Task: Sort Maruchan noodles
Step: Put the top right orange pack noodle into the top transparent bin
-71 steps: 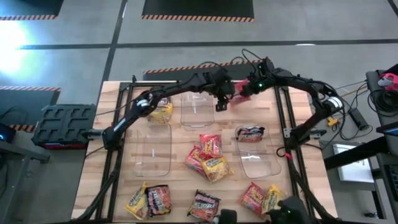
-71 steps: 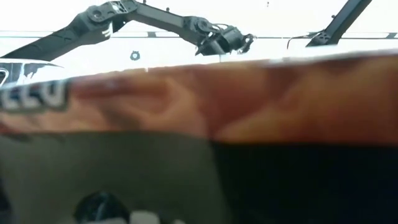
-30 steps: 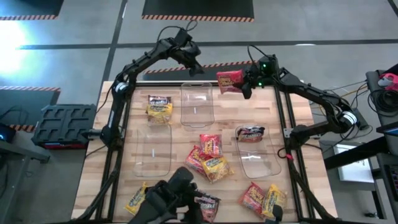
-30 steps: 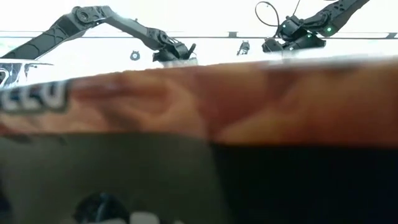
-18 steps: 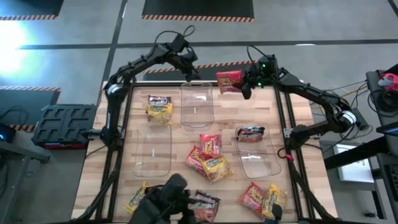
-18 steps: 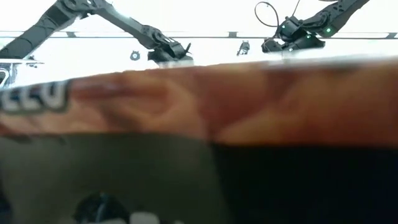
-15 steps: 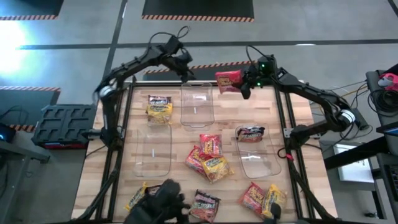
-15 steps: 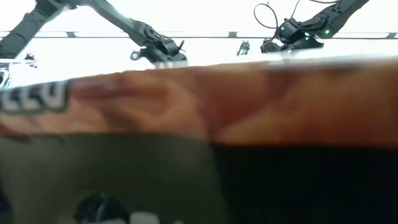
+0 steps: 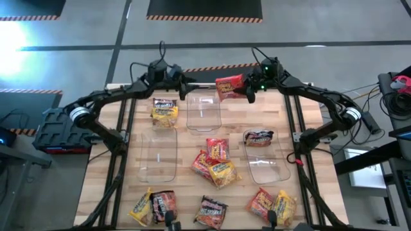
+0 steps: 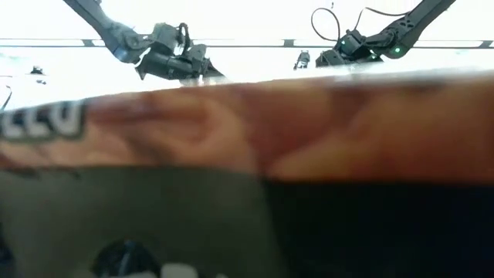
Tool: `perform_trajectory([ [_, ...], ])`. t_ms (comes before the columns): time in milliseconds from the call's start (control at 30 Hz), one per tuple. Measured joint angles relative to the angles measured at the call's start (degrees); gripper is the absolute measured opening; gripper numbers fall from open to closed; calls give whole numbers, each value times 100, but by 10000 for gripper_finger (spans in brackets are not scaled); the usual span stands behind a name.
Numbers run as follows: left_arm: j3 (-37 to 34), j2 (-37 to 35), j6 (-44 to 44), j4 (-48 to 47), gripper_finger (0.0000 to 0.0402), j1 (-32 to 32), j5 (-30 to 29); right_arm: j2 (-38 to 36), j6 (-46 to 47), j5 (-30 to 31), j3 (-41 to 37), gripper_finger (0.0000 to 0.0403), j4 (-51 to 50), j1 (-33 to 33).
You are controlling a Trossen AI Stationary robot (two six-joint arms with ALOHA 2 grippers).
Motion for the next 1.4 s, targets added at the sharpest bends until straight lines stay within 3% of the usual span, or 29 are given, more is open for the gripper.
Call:
perform_trajectory([
  [167, -376, 75, -329, 691, 206, -113, 1, 28, 18, -269, 0, 127, 123, 138],
  [600, -409, 254, 288, 822, 206, -572, 6, 28, -40, -283, 22, 129, 222, 366],
  [1033, -341, 608, -196, 507, 206, -657, 149, 28, 59, -240, 24, 129, 173, 365],
  [1233, -343, 889, 816, 1232, 206, -995, 123, 28, 36, -237, 24, 128, 176, 365],
  [1400, -348, 996, 987, 1764, 206, -1046, 29, 28, 133, -248, 24, 129, 152, 365],
])
